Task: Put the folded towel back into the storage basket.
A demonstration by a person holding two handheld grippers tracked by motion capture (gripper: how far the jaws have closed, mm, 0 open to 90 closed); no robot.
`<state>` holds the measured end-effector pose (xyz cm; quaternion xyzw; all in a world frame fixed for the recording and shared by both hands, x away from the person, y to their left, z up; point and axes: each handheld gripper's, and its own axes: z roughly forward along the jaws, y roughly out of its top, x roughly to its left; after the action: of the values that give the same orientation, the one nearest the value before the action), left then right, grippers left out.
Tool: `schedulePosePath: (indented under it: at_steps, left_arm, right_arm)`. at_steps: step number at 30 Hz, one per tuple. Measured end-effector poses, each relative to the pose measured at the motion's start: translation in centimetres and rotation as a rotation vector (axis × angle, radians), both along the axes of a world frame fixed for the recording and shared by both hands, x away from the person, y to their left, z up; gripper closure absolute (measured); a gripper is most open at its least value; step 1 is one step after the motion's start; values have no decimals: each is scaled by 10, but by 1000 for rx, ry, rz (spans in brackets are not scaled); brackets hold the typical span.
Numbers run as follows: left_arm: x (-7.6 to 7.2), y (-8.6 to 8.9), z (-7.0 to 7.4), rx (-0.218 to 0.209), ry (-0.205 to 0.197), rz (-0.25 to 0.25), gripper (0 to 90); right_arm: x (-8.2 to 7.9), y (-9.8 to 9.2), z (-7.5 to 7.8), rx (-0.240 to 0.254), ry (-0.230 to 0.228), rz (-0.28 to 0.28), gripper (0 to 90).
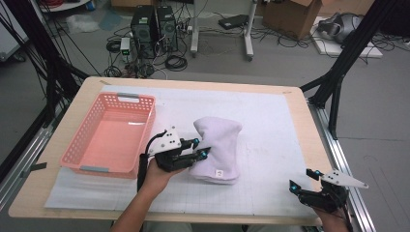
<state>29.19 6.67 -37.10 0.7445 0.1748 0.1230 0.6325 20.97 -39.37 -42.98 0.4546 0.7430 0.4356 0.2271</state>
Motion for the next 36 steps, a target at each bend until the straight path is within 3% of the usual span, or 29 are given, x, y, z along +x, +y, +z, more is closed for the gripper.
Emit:
schedulePosePath:
  at_steps: [13,36]
  left_arm:
    - [-3,17,27,-35,-65,-9,726]
    - [2,70,62,-74,-128,71,726]
  right_arm:
    - [1,3,1,-1,-4,6,180]
    - [4,7,2,0,-5,5,180]
